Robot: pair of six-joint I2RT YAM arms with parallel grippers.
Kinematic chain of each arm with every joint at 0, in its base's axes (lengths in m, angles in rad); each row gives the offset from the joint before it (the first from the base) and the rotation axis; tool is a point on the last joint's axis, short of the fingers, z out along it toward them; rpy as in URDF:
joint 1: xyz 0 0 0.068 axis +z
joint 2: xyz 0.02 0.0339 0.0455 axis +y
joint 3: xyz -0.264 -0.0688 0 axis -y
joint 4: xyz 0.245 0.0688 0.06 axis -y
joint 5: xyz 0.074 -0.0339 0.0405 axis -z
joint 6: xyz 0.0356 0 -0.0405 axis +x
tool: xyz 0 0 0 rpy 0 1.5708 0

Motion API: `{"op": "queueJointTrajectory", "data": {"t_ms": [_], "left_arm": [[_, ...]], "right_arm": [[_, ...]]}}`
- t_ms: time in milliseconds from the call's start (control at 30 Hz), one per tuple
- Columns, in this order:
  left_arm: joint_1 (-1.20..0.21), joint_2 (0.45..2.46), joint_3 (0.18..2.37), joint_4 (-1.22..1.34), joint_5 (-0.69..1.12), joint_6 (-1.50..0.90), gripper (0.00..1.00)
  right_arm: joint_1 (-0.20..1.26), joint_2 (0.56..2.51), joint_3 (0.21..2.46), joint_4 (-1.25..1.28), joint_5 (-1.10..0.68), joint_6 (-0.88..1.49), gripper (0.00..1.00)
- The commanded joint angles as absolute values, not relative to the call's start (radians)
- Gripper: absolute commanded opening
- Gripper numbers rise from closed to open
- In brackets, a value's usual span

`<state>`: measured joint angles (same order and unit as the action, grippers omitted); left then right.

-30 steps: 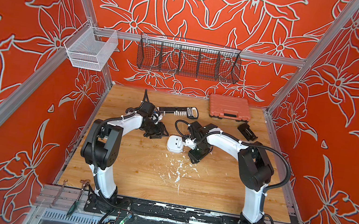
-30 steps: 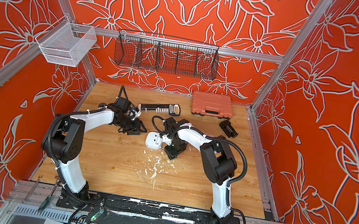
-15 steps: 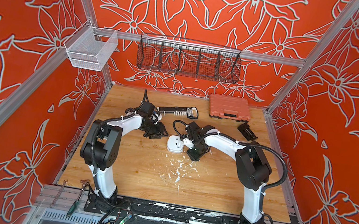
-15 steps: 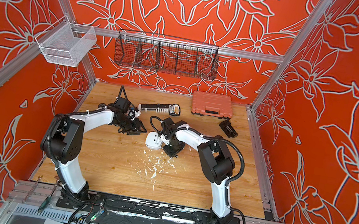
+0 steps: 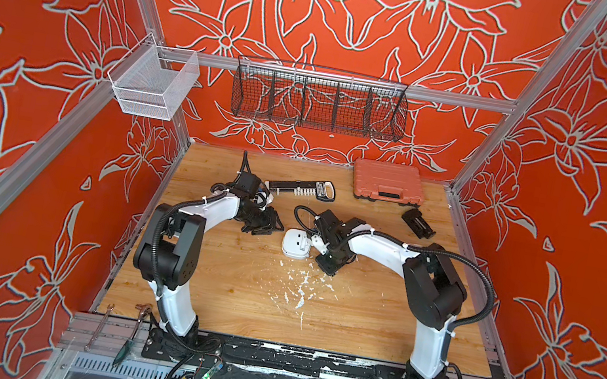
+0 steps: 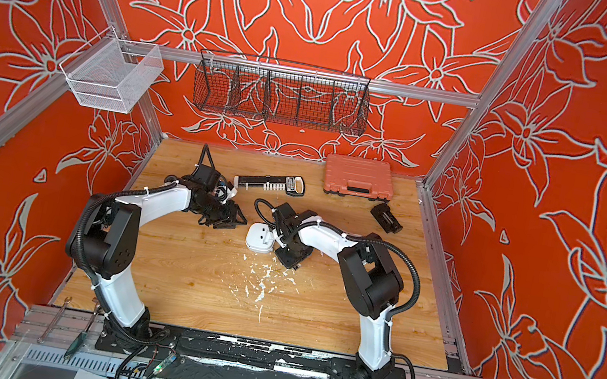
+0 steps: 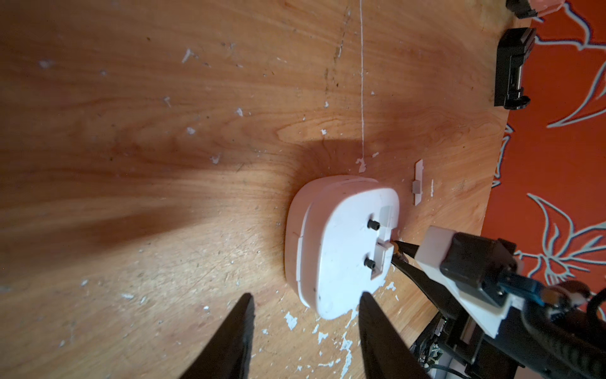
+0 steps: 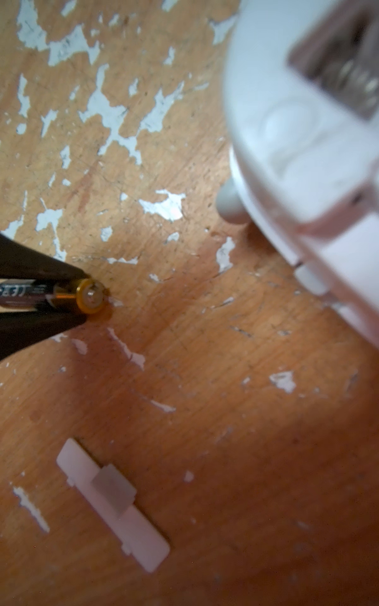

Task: Insert the battery into the alarm
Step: Pick up the battery at the center of the board, then install the battery in the alarm.

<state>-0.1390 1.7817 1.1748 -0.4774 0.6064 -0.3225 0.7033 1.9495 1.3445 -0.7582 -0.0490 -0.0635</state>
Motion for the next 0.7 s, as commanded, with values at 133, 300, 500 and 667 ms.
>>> {"op": "queueJointTrajectory", "data": {"t_ms": [133, 300, 500, 667], "left_arm": [[-0.135, 1.722, 1.15, -0.479, 0.617, -0.33, 0.5], [-0.135, 1.716, 1.145, -0.463, 0.629, -0.341, 0.5], [-0.135, 1.726, 1.141, -0.465, 0.64, -0.341, 0.5], [-0.134, 1.728, 1.137, -0.457, 0.649, -0.351, 0.5]], "right_arm": [[0.7, 1.778, 1.313, -0.672, -0.08, 0.145, 0.11], [0.687, 1.685, 1.283, -0.488, -0.14, 0.291, 0.11], [0.687, 1.706, 1.257, -0.247, -0.153, 0.441, 0.11], [0.705, 1.778, 1.248, -0.096, -0.165, 0.52, 0.11]]}}
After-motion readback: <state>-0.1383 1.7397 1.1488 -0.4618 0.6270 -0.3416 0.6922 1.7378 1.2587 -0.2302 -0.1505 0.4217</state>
